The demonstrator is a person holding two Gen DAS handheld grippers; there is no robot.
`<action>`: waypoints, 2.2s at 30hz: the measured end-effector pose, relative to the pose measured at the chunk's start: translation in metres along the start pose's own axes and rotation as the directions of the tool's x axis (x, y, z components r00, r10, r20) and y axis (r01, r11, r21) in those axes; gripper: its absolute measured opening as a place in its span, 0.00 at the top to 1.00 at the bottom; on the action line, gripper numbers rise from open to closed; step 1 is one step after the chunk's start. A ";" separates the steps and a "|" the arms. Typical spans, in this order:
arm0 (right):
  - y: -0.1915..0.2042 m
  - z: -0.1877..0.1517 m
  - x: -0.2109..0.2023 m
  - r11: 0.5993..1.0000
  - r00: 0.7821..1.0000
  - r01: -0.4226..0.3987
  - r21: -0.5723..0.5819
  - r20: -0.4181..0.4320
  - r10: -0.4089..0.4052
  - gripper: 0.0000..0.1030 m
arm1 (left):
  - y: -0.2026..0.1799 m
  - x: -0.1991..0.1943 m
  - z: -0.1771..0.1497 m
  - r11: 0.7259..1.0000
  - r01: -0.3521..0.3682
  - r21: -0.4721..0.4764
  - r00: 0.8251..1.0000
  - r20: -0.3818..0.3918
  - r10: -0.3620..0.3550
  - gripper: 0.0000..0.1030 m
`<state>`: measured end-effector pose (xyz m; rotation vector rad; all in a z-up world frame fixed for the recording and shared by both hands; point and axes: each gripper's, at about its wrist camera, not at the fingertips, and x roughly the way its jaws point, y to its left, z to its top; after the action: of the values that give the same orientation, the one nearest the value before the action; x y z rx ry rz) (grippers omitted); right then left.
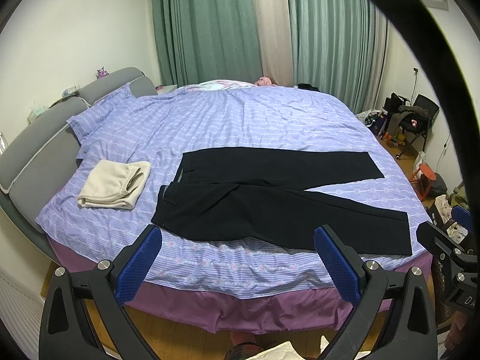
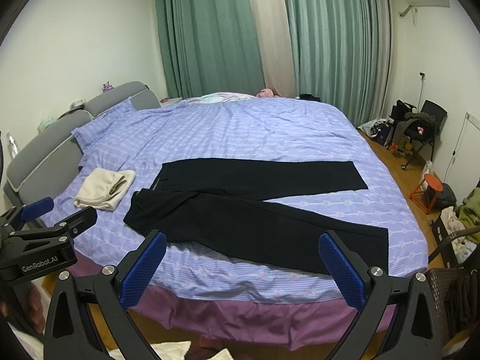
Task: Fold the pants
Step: 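Lower both tools to the black trousers' waistband and close both grippers on it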
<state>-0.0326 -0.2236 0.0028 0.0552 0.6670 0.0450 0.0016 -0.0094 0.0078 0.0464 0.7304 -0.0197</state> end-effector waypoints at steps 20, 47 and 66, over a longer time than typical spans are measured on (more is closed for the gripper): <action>0.058 0.011 0.090 0.999 0.993 -0.013 0.053 -0.120 0.019 0.01 | 0.089 0.076 0.002 0.994 -0.082 -0.074 0.995 -0.069 0.077 0.00; 0.161 -0.060 0.369 0.978 0.857 -0.004 0.208 -0.503 0.110 0.14 | 0.213 0.357 -0.041 0.988 0.034 -0.148 0.905 -0.415 -0.094 0.07; 0.154 -0.104 0.448 0.928 0.760 0.060 0.366 -0.620 0.196 0.29 | 0.240 0.478 -0.077 0.912 0.015 -0.410 0.813 -0.526 -0.249 0.24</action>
<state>0.2510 -0.0393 -0.3452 0.4469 1.3755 0.0082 0.3144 0.2332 -0.3604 -0.4029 1.3325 0.0045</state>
